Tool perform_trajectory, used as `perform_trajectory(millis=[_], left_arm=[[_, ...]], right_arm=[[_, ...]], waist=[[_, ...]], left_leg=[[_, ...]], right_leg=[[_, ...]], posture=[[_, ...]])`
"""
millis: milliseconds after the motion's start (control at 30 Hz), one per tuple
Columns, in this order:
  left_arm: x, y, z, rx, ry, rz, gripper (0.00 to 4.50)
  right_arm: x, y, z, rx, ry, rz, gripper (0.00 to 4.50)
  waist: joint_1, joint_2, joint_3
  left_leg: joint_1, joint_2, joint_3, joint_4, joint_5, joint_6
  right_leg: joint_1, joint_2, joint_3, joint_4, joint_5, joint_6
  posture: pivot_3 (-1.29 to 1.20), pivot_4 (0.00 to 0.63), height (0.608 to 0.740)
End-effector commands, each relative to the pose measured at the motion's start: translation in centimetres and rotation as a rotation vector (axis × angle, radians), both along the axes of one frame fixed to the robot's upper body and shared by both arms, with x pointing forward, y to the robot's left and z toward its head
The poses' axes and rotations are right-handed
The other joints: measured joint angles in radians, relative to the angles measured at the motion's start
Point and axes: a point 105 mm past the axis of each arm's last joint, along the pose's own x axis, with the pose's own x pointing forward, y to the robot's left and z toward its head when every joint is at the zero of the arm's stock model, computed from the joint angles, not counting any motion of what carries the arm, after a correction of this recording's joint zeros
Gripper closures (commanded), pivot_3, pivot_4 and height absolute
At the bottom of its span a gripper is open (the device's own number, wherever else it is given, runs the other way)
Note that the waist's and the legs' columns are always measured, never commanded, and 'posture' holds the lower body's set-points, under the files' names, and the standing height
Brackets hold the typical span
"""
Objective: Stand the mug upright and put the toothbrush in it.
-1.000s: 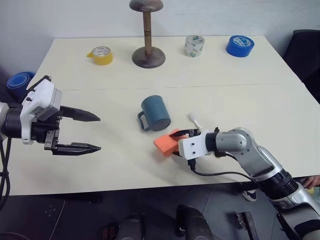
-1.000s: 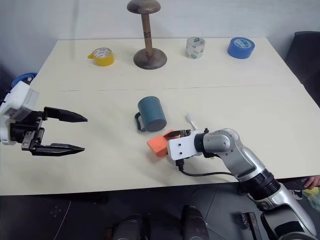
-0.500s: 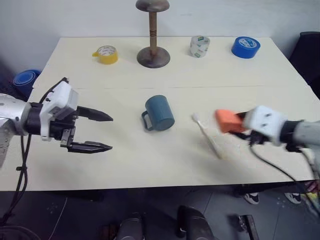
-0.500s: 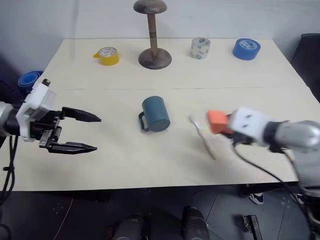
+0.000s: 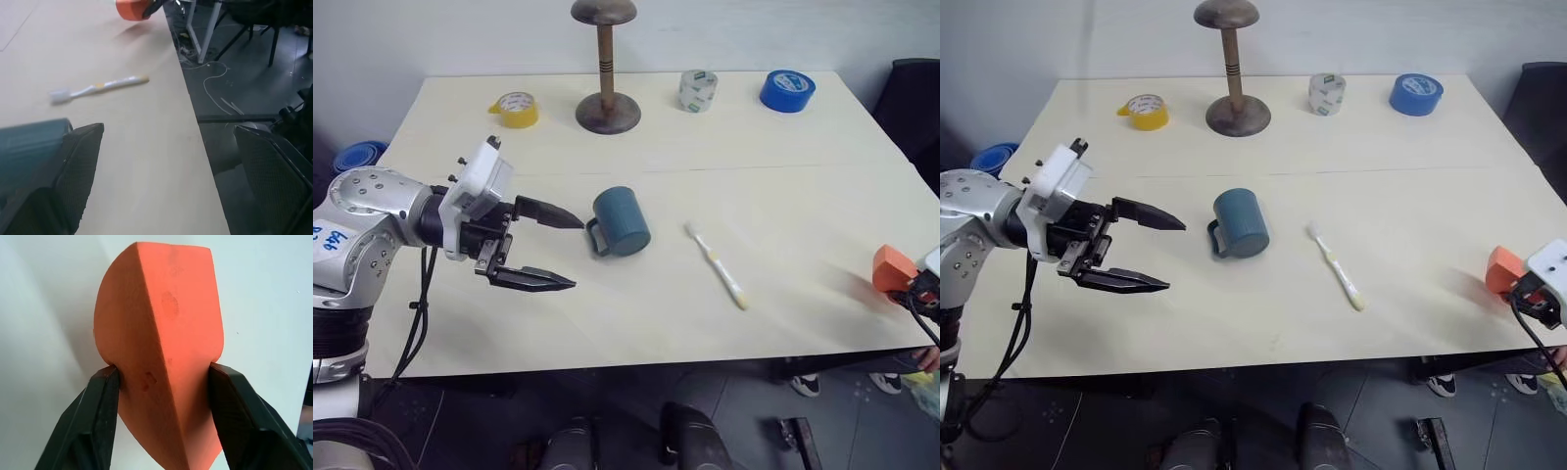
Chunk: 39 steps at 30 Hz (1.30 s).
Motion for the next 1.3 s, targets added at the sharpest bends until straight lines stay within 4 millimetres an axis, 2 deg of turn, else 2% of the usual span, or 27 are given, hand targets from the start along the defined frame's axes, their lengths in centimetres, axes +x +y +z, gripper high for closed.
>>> perform_trajectory(millis=[33,67,100,267,400,467,533,600,633,667,700,767,900,967,1100,1200,1300], left_arm=[[-0.4,-0.3,0.6,0.008,-0.033,-0.013,0.00],[-0.4,-0.2,0.6,0.008,-0.031,-0.011,0.00],[-0.4,-0.2,0.6,0.008,-0.029,-0.008,0.00],[-0.2,0.2,0.3,0.014,-0.025,0.013,0.00],[-0.1,0.5,0.2,0.000,-0.018,0.051,0.00],[-0.1,0.6,0.1,-0.004,-0.015,0.060,0.00],[0.2,1.1,0.0,-0.036,0.003,0.137,0.00],[1.2,1.8,-0.4,-0.078,0.039,0.280,0.00],[1.7,2.0,-0.7,-0.087,0.051,0.335,0.00],[2.9,2.2,-1.1,-0.113,0.091,0.454,0.00],[4.1,2.4,-1.4,-0.135,0.135,0.562,0.00],[5.7,2.3,-1.6,-0.173,0.204,0.710,0.00],[6.5,1.5,-1.6,-0.176,0.384,0.863,0.00],[7.2,1.7,-2.6,-0.126,0.426,0.962,0.00],[8.6,0.9,-3.8,-0.126,0.510,1.028,0.00],[9.8,0.4,-5.0,-0.097,0.575,1.107,0.00],[10.6,-0.1,-5.3,-0.090,0.630,1.141,0.00]], right_arm=[[0.2,0.2,0.9,0.011,-0.035,0.006,0.58],[0.2,0.4,1.1,0.014,-0.037,0.010,0.21],[0.2,0.6,1.4,0.014,-0.039,0.012,0.04],[-0.6,1.2,3.5,0.018,-0.030,0.021,0.04],[-1.5,2.4,7.0,-0.058,-0.015,0.076,0.04],[-1.7,2.6,7.7,-0.065,-0.015,0.079,0.04],[-1.5,5.3,10.4,0.045,-0.060,0.149,0.04],[-1.9,10.4,12.6,0.291,-0.068,0.323,0.04],[-2.3,12.2,13.1,0.374,-0.047,0.387,0.04],[-2.9,14.6,13.5,0.471,-0.013,0.488,0.04],[-3.4,16.6,13.6,0.536,0.019,0.574,0.04],[-4.0,19.2,13.5,0.608,0.069,0.693,0.04],[-4.3,22.4,13.9,0.730,0.103,0.837,0.04],[-4.4,23.6,13.5,0.721,0.123,0.889,0.04],[-3.6,24.6,12.8,0.686,0.111,0.895,0.04],[-3.0,24.7,12.5,0.669,0.099,0.889,0.04],[-2.5,24.6,12.5,0.665,0.073,0.877,0.04]], waist=[[0.000,0.000,0.000],[0.001,0.000,0.000],[0.002,0.000,0.000],[0.009,0.000,0.000],[0.009,0.001,0.000],[0.008,0.001,0.000],[0.005,0.001,0.000],[-0.004,0.002,0.000],[-0.005,0.003,0.000],[-0.001,0.002,0.001],[0.002,0.002,0.001],[0.013,0.001,0.001],[0.034,-0.006,0.000],[0.033,-0.006,0.000],[0.030,-0.005,0.000],[0.031,-0.005,0.000],[0.031,-0.005,0.000]], left_leg=[[0.000,0.000,0.000,0.000,0.000,0.000],[0.000,0.000,0.000,0.000,0.000,0.000],[0.000,0.000,0.000,0.000,0.000,0.000],[0.000,0.000,-0.001,0.001,0.000,0.000],[-0.001,0.000,-0.001,0.001,0.000,0.000],[-0.001,0.000,-0.001,0.001,0.000,0.000],[-0.001,0.000,-0.001,0.001,0.000,0.000],[0.000,0.000,0.000,0.000,0.000,0.000],[0.000,0.001,-0.001,0.000,0.000,0.000],[0.001,0.001,-0.002,0.000,0.000,0.000],[0.001,0.001,-0.004,0.000,0.000,0.000],[0.001,0.001,-0.007,0.001,0.000,0.000],[-0.004,-0.001,-0.013,0.007,-0.001,0.000],[-0.011,-0.002,-0.016,0.013,-0.002,0.002],[-0.012,-0.002,-0.018,0.014,-0.002,0.002],[-0.013,-0.002,-0.019,0.016,-0.002,0.002],[-0.013,-0.002,-0.020,0.016,-0.002,0.002]], right_leg=[[0.000,0.000,0.000,0.000,0.000,0.000],[0.000,0.000,0.000,0.000,0.000,0.000],[0.000,0.000,0.000,0.000,0.000,0.000],[0.001,0.000,0.000,-0.001,0.000,0.000],[0.000,0.000,0.000,-0.002,0.000,0.000],[0.000,0.000,0.000,-0.001,0.000,0.000],[0.001,0.000,0.000,-0.001,0.000,0.000],[0.000,0.000,0.001,-0.001,0.000,0.000],[0.000,0.001,0.002,-0.001,0.000,0.000],[0.000,0.001,0.001,0.001,0.000,0.000],[0.000,0.001,0.000,0.003,0.000,0.000],[0.001,0.001,0.000,0.004,0.000,0.000],[0.002,0.000,0.000,0.004,0.001,0.002],[0.000,0.000,-0.001,0.005,0.001,0.002],[0.000,0.000,-0.002,0.006,0.001,0.003],[0.000,0.000,-0.003,0.006,0.001,0.003],[0.000,-0.001,-0.003,0.007,0.002,0.003]], posture=[[0.00,0.150,0.740],[0.00,0.150,0.740],[0.00,0.150,0.740],[0.00,0.150,0.740],[0.00,0.150,0.740],[0.00,0.150,0.740],[0.00,0.150,0.740],[0.00,0.150,0.740],[0.00,0.150,0.740],[0.00,0.150,0.740],[0.00,0.150,0.740],[0.00,0.150,0.740],[0.00,0.150,0.740],[0.00,0.150,0.740],[0.00,0.150,0.740],[0.00,0.150,0.740],[0.00,0.150,0.740]])
